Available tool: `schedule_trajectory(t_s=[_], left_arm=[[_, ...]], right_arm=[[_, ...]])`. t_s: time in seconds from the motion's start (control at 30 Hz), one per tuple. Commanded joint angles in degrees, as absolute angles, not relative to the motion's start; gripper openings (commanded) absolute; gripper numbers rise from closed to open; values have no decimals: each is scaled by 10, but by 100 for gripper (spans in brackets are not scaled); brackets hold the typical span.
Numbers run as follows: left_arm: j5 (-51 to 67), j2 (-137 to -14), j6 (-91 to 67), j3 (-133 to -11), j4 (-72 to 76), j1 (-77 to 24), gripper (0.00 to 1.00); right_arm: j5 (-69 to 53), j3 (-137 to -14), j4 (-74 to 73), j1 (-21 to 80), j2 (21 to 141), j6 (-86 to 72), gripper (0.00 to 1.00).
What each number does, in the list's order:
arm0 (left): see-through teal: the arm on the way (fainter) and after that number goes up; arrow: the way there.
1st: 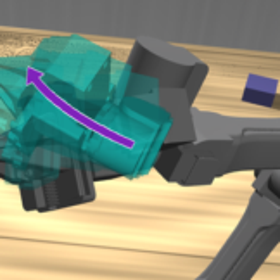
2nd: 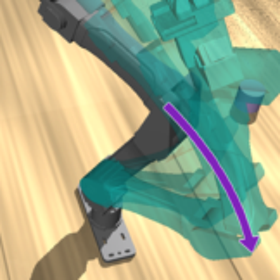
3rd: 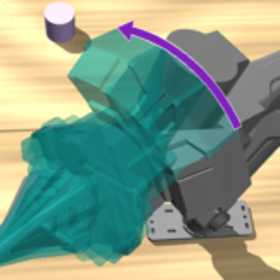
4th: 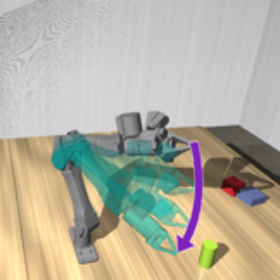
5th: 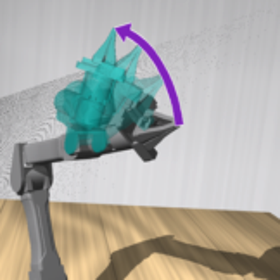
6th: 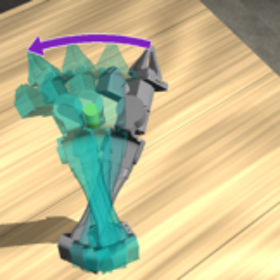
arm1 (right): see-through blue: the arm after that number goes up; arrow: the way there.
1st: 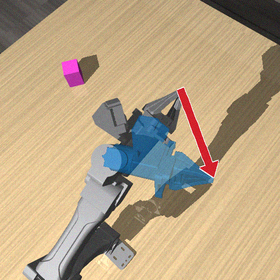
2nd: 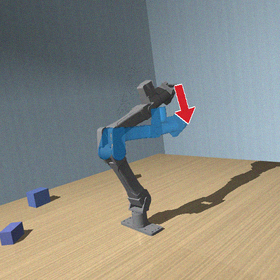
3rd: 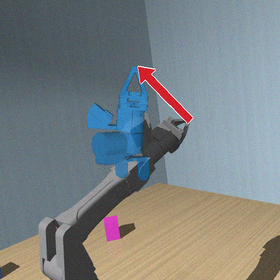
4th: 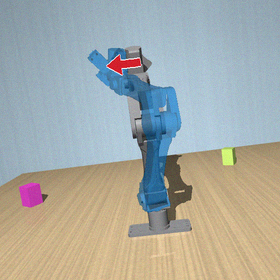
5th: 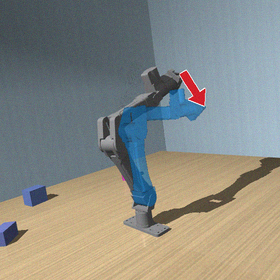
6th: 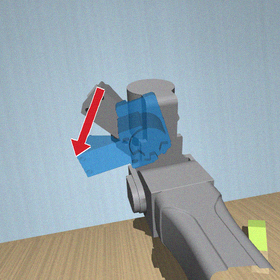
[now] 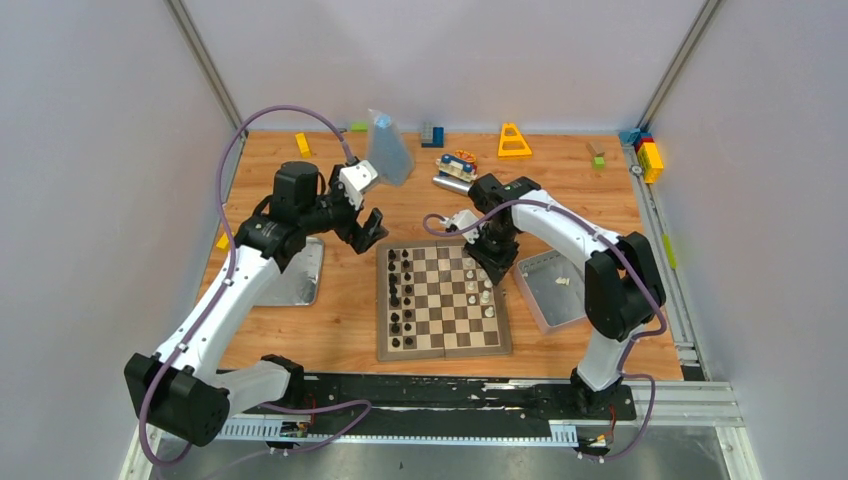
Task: Set up the chess pieces on the board
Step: Place the chess piece on the chessboard.
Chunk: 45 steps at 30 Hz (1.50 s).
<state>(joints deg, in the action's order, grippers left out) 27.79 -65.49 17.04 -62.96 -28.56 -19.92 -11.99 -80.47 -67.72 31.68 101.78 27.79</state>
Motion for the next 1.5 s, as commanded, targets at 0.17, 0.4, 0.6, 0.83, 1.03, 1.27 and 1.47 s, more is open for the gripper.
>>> schedule_trajectory(t_s=[0.17,0.4,0.6,0.83,1.03,1.27,1.47], left_arm=[[263,-633,177,-650,-280,-188,98],[263,-630,177,-648,-282,-185,99],[266,-628,174,-649,-281,-184,99],[268,-628,173,-650,-280,-183,99],[268,-628,173,-649,-280,-183,99],[272,-628,172,-648,-280,-182,99],[272,-628,172,-647,-280,-182,99]], right_arm=[[-100,-847,-688,344,1052,280,0],[-87,-858,-696,354,1071,281,0],[-73,-860,-703,358,1080,283,0],[-66,-863,-707,362,1086,283,0],[-62,-868,-707,364,1093,282,0],[-55,-870,-707,365,1096,283,0],[-54,-869,-707,366,1100,282,0]])
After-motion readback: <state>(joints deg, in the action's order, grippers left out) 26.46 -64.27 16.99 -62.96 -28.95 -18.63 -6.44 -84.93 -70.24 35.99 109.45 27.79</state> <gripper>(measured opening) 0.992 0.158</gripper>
